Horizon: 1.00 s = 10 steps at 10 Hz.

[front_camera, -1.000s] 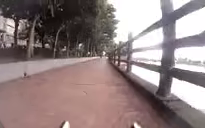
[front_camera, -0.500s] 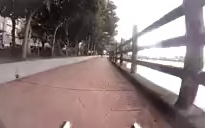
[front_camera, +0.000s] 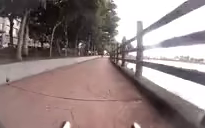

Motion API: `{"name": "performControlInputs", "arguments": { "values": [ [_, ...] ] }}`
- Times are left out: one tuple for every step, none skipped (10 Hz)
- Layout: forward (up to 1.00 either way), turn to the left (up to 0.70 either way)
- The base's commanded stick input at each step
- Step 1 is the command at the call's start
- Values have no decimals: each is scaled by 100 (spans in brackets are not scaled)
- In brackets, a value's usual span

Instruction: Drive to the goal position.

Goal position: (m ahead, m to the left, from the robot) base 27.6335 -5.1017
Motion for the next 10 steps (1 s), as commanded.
{"name": "performControlInputs", "arguments": {
  "values": [
    [70,2],
    [70,2],
    [70,2],
    [70,2],
    [70,2],
    [70,2],
    [70,2],
    [70,2],
    [70,2],
    [70,2]
  ]
}}
